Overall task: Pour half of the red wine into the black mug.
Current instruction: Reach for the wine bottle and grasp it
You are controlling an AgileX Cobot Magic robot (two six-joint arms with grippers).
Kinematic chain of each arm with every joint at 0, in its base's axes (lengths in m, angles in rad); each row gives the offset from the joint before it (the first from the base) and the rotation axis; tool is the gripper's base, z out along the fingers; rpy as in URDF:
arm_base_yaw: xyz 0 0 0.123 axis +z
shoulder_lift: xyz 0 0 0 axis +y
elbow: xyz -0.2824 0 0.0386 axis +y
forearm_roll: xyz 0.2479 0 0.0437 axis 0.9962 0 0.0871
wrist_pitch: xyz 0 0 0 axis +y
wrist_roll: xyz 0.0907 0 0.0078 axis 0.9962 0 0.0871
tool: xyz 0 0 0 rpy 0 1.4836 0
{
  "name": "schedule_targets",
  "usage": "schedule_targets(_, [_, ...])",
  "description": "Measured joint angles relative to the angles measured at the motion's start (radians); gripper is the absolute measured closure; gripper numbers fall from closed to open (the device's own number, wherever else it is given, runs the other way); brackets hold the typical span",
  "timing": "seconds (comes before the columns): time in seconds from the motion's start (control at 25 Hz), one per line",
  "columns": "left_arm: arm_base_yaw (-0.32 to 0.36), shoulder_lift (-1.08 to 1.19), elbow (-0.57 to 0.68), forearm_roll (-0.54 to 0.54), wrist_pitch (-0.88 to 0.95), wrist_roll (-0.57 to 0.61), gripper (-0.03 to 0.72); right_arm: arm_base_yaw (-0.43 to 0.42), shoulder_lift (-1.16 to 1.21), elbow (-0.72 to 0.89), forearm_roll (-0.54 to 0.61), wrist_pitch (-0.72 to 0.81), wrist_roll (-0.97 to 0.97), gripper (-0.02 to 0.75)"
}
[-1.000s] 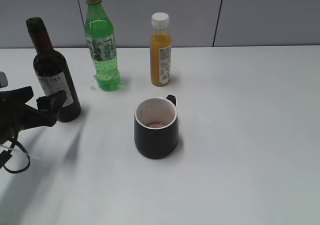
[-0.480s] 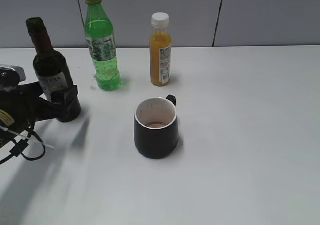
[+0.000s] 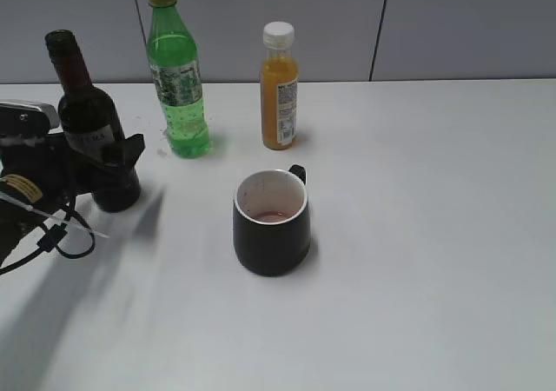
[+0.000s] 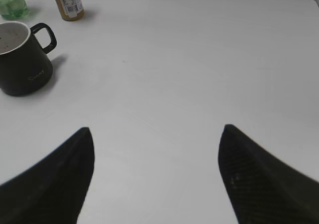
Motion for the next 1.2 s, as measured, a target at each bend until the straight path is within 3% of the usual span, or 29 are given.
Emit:
schedule_targets(0.56, [0.000, 0.071, -0.078, 0.025, 0.002, 0.000, 0.037, 0.000, 0.000, 0.000, 0.000, 0.000, -0.001, 0.153])
schedule_targets(0.76, [0.000, 0.071, -0.078, 0.026, 0.002, 0.002, 0.150, 0.000, 0.000, 0.000, 0.000, 0.000, 0.000, 0.153])
schedule_targets(1.2, [-0.006, 0.069, -0.078, 0.025, 0.002, 0.007, 0.151, 0.000, 0.000, 0.000, 0.000, 0.000, 0.000, 0.153])
